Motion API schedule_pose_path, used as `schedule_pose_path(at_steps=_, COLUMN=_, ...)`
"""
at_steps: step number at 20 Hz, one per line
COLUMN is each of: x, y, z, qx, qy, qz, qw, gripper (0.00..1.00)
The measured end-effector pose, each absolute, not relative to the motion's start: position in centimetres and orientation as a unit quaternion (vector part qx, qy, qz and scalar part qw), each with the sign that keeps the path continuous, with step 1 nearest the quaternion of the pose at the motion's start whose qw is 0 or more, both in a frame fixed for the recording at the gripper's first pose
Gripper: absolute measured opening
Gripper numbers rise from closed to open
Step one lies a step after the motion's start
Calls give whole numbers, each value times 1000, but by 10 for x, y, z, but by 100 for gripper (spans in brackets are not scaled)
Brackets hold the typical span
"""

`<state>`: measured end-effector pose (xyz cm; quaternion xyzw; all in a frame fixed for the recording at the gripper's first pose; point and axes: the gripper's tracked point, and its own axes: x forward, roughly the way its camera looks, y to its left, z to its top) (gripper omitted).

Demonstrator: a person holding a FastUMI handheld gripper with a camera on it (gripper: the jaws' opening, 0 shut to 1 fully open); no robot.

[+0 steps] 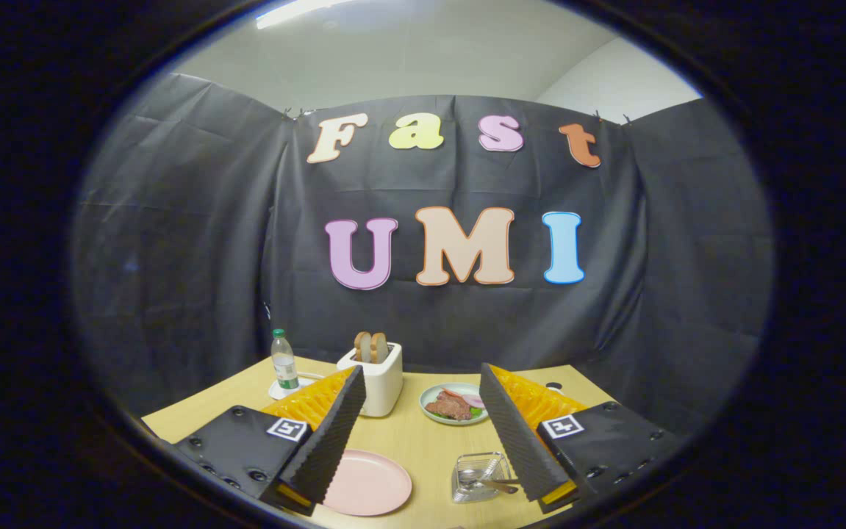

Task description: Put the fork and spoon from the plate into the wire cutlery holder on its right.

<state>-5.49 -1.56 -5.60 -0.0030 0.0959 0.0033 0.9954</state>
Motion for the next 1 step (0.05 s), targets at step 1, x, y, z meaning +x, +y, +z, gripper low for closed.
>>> schedule_pose_path(at_steps=1, x=-55, y=-17, z=-55, qx=-8, qy=95, qz=4, qw=995, gripper=99)
